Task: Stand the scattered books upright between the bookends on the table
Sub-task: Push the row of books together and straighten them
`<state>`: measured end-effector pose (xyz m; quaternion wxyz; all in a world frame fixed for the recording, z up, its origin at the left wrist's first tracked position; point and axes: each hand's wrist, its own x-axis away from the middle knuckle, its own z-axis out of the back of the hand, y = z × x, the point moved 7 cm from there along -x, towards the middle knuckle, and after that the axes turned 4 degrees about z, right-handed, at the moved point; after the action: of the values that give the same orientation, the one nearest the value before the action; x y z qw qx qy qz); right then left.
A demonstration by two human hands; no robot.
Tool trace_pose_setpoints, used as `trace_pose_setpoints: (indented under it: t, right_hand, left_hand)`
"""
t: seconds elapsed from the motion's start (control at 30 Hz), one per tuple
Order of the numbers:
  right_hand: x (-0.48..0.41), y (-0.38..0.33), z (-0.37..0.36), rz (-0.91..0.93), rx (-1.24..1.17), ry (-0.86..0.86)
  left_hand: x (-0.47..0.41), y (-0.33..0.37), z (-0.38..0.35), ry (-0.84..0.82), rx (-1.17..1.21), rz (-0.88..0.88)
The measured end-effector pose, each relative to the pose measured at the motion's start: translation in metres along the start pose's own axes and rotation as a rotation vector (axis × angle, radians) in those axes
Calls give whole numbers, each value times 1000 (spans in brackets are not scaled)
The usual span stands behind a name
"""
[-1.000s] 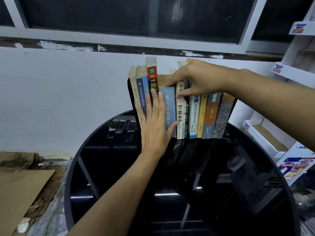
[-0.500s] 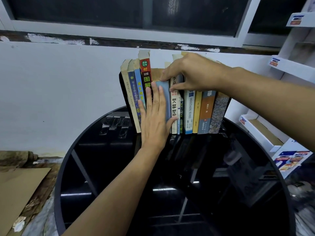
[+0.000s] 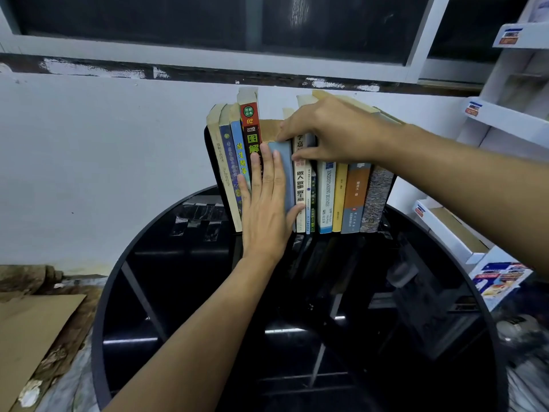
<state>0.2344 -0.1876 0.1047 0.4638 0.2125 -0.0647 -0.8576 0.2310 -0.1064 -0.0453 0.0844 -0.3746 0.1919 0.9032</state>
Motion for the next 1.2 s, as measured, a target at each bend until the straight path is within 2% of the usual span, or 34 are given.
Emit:
trace_pose_setpoints:
  t: [0.17,0.33,0.7,1.2]
  right_hand:
    - [19,-9,7,34,-13,149]
    - [51,-15,18,-31,-23,297]
    - [75,-23,-13,-289,-60,326]
    - [63,-14,-41,-391,10,255]
  left_hand:
    - [1,-1,5,-19,30,-7]
    - [2,1,10,-15,59,-10]
    - [-8,10,18,5,-10,-26]
    - [-12,6,11,12,-34,-19]
